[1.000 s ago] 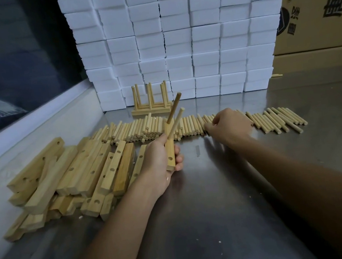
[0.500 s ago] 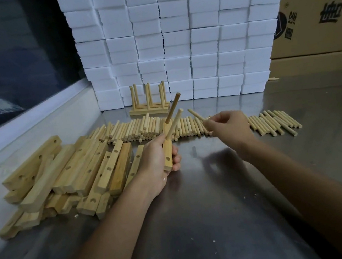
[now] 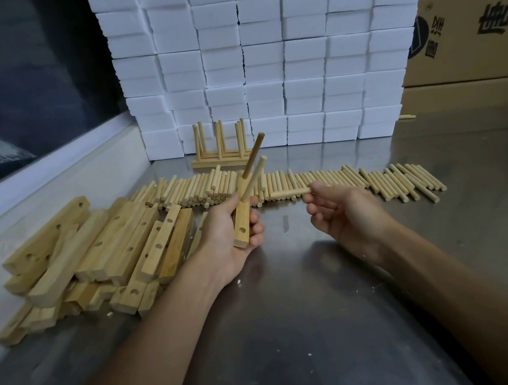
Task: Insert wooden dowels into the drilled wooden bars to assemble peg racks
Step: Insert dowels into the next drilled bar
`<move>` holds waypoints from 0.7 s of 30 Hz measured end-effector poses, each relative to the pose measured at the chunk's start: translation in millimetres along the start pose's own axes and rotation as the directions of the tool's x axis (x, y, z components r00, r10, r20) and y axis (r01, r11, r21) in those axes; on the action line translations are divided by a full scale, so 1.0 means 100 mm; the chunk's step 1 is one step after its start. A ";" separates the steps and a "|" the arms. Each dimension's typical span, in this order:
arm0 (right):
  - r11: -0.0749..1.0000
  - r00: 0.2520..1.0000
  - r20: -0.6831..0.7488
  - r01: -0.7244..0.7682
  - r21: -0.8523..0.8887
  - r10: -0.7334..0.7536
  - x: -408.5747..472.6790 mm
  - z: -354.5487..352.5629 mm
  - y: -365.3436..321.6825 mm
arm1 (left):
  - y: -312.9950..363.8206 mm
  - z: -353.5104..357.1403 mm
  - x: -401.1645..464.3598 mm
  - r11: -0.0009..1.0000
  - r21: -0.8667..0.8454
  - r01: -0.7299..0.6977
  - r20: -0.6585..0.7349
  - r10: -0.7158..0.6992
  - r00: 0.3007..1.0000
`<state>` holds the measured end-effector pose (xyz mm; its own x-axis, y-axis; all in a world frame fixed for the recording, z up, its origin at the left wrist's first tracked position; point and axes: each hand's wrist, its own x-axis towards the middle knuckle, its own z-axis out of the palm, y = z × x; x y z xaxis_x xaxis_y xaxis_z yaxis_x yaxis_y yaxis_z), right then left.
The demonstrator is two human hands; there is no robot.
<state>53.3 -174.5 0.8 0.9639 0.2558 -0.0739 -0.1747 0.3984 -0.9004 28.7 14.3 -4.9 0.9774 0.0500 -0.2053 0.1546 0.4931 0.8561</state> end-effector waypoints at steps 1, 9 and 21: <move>1.000 1.000 0.004 -0.006 0.001 0.006 0.00 0.00 0.01 | 0.01 0.01 -0.01 1.000 -0.029 0.010 0.017 -0.010 1.000; 0.984 1.000 0.023 0.012 -0.179 -0.008 0.01 0.06 0.04 | -0.03 0.03 0.01 0.997 -0.078 0.027 0.022 -0.025 0.999; 0.542 0.841 0.422 0.540 -0.644 -0.338 -0.17 0.28 0.11 | -0.08 0.02 0.06 0.998 0.029 -0.050 -0.029 0.051 0.998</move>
<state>29.4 -149.6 3.9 0.7854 0.4517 0.4233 0.5556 -0.2127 -0.8038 33.3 8.8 -11.9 0.9793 0.1006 -0.1754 0.1096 0.4649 0.8786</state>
